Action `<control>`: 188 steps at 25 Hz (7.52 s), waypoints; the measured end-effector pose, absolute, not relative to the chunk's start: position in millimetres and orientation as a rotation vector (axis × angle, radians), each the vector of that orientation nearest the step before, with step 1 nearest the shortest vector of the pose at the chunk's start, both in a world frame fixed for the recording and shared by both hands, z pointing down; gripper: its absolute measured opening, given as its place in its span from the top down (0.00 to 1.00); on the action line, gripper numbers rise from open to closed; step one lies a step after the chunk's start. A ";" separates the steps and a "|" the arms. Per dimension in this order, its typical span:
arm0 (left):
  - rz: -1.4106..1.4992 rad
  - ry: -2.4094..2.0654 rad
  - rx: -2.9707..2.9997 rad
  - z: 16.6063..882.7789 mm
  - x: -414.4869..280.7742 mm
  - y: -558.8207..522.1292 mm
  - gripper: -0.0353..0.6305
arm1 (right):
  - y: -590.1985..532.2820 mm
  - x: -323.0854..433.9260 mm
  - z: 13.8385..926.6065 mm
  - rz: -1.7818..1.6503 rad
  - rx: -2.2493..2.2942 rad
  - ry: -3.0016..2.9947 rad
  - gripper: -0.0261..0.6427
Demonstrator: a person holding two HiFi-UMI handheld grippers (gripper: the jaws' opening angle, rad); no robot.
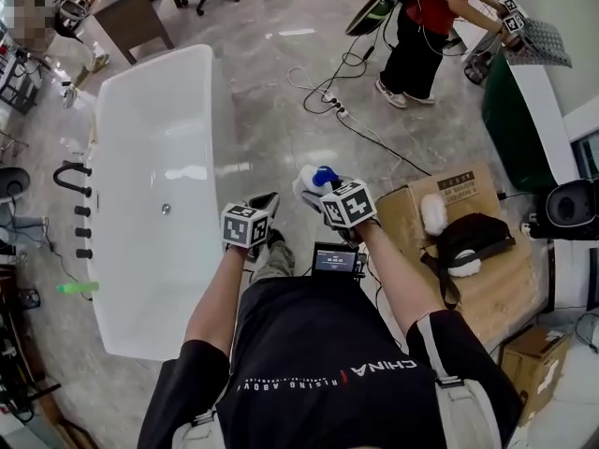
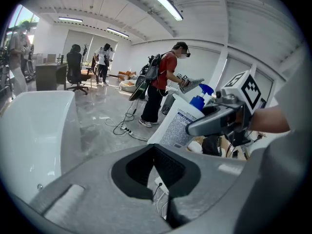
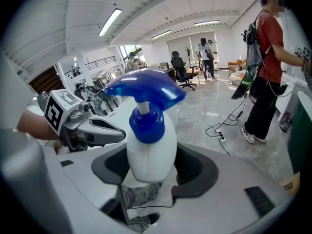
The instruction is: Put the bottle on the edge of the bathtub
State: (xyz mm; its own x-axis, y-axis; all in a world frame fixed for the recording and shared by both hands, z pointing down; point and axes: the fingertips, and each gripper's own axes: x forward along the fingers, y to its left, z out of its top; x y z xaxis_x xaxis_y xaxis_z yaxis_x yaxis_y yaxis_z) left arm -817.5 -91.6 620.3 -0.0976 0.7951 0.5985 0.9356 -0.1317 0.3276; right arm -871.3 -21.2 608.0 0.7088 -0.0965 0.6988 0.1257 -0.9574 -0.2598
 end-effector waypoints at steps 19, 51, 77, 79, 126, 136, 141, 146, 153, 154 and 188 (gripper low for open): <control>-1.087 -1.989 -1.961 618.5 -633.8 -21.1 0.93 | 51.1 -699.7 602.4 -1.147 -2.588 -0.113 0.56; -1.119 -1.766 -2.160 611.9 -422.2 201.8 0.93 | 287.0 -477.2 610.5 -1.119 -2.603 0.144 0.56; -1.079 -1.884 -2.065 605.7 -223.6 388.6 0.93 | 463.2 -282.0 594.6 -1.106 -2.630 0.022 0.56; -1.068 -1.899 -2.057 606.6 -207.6 404.0 0.93 | 476.7 -267.4 593.7 -1.109 -2.633 0.006 0.56; -1.185 -1.211 -2.683 630.9 143.7 523.5 0.93 | 626.5 117.6 602.3 -1.213 -2.683 0.791 0.56; -1.230 -0.979 -2.819 634.4 279.1 511.3 0.93 | 611.8 263.3 593.0 -1.316 -2.703 1.014 0.56; -1.260 -0.838 -2.816 640.3 328.7 467.1 0.94 | 564.7 327.9 585.6 -1.323 -2.690 1.163 0.56; -1.245 -0.732 -2.909 631.4 363.1 432.3 0.94 | 523.0 371.2 584.0 -1.330 -2.655 1.310 0.56; -1.321 -0.468 -3.002 642.3 376.3 350.9 0.94 | 441.1 405.5 586.9 -1.364 -2.578 1.579 0.56; -1.332 -0.431 -3.015 644.2 377.1 340.1 0.94 | 430.4 408.5 587.6 -1.368 -2.565 1.619 0.56; -1.096 0.279 -3.509 601.7 525.9 162.5 0.94 | 195.2 591.9 584.2 -1.283 -2.053 2.549 0.56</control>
